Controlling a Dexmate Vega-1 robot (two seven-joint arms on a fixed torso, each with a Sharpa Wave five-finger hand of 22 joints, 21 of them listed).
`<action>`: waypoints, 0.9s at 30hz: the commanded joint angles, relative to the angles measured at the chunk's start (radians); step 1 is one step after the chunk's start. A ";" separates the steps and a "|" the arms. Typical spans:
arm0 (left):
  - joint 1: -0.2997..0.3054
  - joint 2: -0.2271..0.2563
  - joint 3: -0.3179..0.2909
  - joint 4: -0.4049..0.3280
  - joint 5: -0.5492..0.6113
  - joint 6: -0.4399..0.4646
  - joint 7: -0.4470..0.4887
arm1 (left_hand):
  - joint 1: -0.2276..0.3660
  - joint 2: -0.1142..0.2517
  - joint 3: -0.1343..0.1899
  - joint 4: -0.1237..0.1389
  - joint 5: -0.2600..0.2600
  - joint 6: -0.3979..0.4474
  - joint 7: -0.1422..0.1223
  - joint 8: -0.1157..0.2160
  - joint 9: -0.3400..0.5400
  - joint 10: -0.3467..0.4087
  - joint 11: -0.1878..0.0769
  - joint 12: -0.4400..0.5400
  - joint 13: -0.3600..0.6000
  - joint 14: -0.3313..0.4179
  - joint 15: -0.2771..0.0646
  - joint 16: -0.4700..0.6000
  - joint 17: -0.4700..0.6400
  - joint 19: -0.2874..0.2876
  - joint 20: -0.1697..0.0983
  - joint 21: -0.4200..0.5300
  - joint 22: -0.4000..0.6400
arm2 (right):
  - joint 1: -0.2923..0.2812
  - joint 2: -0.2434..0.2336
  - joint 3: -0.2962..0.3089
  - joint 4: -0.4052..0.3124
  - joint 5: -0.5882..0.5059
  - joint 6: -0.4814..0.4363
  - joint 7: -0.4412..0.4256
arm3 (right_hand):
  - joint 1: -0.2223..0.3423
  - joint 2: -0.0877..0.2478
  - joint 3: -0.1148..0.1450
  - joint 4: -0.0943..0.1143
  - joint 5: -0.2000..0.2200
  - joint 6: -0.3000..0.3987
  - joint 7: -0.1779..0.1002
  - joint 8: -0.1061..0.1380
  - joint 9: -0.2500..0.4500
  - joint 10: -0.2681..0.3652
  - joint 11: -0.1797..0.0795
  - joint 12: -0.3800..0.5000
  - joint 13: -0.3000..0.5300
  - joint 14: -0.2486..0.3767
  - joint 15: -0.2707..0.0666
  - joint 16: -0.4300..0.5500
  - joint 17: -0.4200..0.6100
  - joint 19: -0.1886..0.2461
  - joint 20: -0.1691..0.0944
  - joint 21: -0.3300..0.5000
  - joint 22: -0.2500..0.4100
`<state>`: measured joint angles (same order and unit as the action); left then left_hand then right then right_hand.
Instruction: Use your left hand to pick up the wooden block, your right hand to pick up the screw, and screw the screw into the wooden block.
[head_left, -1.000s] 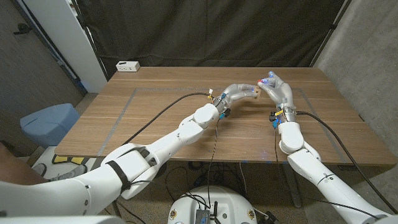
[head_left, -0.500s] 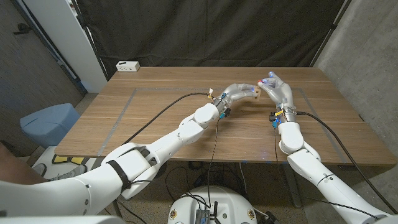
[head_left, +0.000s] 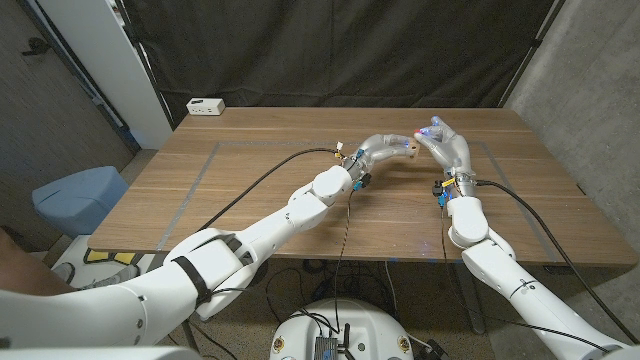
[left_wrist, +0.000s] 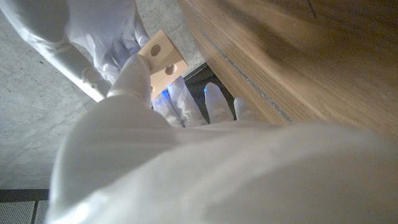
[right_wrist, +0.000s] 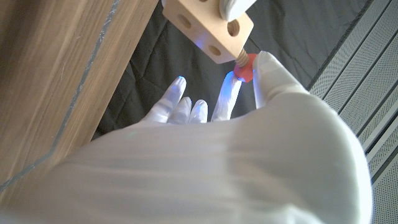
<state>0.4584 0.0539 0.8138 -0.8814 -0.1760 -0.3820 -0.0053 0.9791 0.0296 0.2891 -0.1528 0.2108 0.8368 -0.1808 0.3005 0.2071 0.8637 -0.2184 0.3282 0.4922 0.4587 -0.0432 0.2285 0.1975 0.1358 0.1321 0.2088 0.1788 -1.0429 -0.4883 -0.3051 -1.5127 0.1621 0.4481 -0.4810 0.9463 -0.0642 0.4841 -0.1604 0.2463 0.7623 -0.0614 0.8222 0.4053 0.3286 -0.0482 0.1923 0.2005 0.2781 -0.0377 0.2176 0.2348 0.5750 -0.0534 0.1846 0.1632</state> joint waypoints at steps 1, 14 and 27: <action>-0.006 -0.006 0.000 0.015 -0.002 -0.006 -0.005 | 0.002 0.009 0.001 0.004 0.005 0.091 0.005 0.013 0.005 0.010 0.002 0.004 0.046 0.011 -0.072 -0.003 0.004 -0.001 0.001 -0.003 0.005 | 0.000 0.000 -0.001 0.000 0.002 -0.002 -0.001 | 0.002 0.014 0.006 0.001 0.007 0.003 -0.006 0.006 0.003 -0.007 -0.002 0.003 0.001 -0.003 -0.077 -0.003 0.001 -0.007 -0.075 0.001 0.002; -0.008 -0.007 0.000 0.023 -0.004 -0.009 -0.006 | 0.001 0.011 0.000 0.005 0.005 0.090 0.003 0.013 0.005 0.010 0.002 0.002 0.047 0.010 -0.072 -0.004 0.005 -0.001 0.001 -0.003 0.005 | 0.004 -0.001 -0.005 0.003 0.007 -0.004 0.008 | 0.001 0.015 0.005 0.001 0.007 0.002 -0.007 0.009 0.001 -0.009 0.001 0.003 0.001 -0.004 -0.076 -0.003 0.001 -0.007 -0.074 0.001 0.002; -0.017 -0.014 -0.001 0.043 -0.006 -0.020 -0.014 | 0.002 0.010 -0.001 0.005 0.006 0.092 0.004 0.013 0.005 0.012 0.001 0.001 0.048 0.011 -0.071 -0.004 0.004 0.000 0.001 -0.003 0.005 | 0.007 0.001 -0.009 0.008 0.008 -0.007 0.008 | 0.000 0.016 0.004 0.001 0.006 0.001 -0.006 0.010 -0.002 -0.010 0.001 0.003 0.001 -0.005 -0.076 -0.002 0.001 -0.007 -0.075 0.001 0.002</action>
<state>0.4475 0.0451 0.8139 -0.8527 -0.1799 -0.3936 -0.0134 0.9788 0.0300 0.2873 -0.1520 0.2114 0.8368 -0.1808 0.3005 0.2071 0.8635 -0.2183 0.3230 0.4922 0.4587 -0.0432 0.2285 0.1975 0.1358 0.1321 0.2088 0.1789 -1.0380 -0.4881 -0.3108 -1.5075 0.1685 0.4464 -0.4741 0.9464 -0.0560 0.4823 -0.1621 0.2480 0.7606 -0.0631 0.8278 0.4006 0.3247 -0.0443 0.1923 0.2006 0.2782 -0.0377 0.2176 0.2322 0.5751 -0.0533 0.1846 0.1633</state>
